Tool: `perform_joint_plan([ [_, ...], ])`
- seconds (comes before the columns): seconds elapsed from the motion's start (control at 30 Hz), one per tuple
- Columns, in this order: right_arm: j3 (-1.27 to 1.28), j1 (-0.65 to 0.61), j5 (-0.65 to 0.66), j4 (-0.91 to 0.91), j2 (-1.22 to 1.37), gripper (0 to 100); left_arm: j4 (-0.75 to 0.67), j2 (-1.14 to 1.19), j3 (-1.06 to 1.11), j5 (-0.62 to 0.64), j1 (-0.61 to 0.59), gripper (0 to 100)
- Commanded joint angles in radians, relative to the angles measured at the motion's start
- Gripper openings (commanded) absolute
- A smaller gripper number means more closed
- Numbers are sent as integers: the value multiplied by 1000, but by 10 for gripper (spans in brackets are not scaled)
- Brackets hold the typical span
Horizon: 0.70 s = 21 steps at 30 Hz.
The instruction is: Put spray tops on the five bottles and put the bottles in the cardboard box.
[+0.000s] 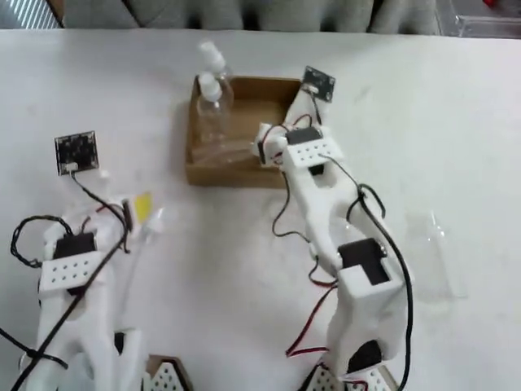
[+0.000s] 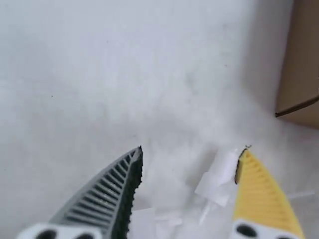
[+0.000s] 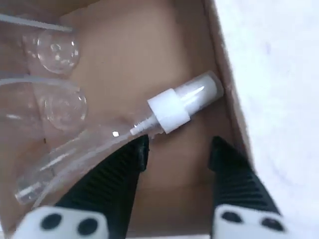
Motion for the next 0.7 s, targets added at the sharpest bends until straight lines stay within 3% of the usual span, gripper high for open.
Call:
perform_joint_plan([
  [0.0, -89, 15, -51, 45, 21, 252, -23, -21, -8, -12, -1, 290],
  [0.2, -155, 15, -43, 104, 54, 340, -23, -21, -8, -14, -1, 290],
  [0.67, -152, 15, -54, 71, 48, 344, -23, -21, -6, -69, 15, 290],
])
